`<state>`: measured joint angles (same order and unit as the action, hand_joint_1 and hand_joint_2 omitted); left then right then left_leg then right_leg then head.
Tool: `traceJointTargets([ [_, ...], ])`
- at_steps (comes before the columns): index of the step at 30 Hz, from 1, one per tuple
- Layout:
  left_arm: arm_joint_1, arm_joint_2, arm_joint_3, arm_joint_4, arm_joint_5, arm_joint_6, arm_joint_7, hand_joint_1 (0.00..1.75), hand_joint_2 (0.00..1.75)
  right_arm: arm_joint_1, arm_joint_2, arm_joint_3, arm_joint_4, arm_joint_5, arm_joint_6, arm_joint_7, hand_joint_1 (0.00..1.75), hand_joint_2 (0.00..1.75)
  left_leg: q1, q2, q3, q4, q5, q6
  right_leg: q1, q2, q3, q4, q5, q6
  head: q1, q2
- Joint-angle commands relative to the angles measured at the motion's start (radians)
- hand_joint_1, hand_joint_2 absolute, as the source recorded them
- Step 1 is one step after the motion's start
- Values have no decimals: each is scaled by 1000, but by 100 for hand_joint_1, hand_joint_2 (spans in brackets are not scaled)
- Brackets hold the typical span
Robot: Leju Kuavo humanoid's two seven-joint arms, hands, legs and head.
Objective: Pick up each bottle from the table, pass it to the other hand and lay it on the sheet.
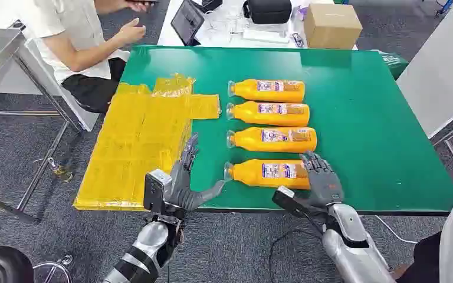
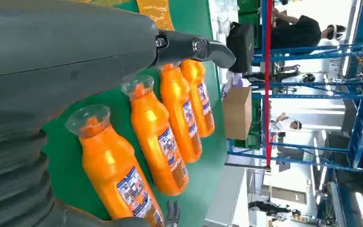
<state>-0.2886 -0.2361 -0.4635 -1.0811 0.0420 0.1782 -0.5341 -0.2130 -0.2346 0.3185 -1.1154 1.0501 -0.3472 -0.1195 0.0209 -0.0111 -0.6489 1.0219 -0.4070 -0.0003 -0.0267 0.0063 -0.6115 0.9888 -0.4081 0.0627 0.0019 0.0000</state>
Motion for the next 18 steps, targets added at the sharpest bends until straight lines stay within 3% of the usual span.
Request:
traceJointTargets([
  [1, -30, -6, 3, 53, 10, 2, 0, 0, 175, -73, -37, 59, 95, 15, 42, 34, 0, 175, 0, 2, 2, 0, -1, 1, 0, 1, 2, -1, 0, -2, 0, 0],
  [6, -45, -15, -6, 65, 23, -6, -4, 0, 175, -144, -17, 56, 231, -13, 49, 23, 3, 175, 0, 3, 6, 0, -2, 1, 1, 2, 6, -1, -1, -3, 1, 0],
  [7, -51, -15, -13, 73, 26, -10, -5, 0, 175, -172, -5, 49, 287, -41, 59, -1, 138, 175, 0, 3, 5, 0, -2, 1, 1, 2, 4, -1, 0, -3, 0, 0],
  [8, -54, -15, -16, 76, 28, -11, -7, 0, 175, -186, -2, 46, 317, -51, 57, -12, 150, 175, 0, 3, 3, 0, -1, 1, 0, 2, 3, -1, 0, -2, 0, 0],
  [13, -65, -19, -34, 86, 42, -16, -14, 0, 175, -234, 28, 55, 421, -51, -3, -63, 166, 175, 0, 2, 3, -1, -1, 1, 1, 1, 3, -1, 0, -2, 0, 0],
  [15, -70, -17, -42, 91, 50, -15, -18, 0, 175, -242, 41, 57, 441, -68, -12, -86, 145, 175, 0, 3, 5, -1, -1, 1, 1, 1, 5, -2, 0, -2, 0, 0],
  [18, -77, -20, -46, 99, 55, -15, -18, 0, 175, -253, 59, 61, 459, -75, -7, -89, 145, 175, 0, 2, 3, -1, 0, 1, 1, 1, 3, -1, 0, -2, 1, 0],
])
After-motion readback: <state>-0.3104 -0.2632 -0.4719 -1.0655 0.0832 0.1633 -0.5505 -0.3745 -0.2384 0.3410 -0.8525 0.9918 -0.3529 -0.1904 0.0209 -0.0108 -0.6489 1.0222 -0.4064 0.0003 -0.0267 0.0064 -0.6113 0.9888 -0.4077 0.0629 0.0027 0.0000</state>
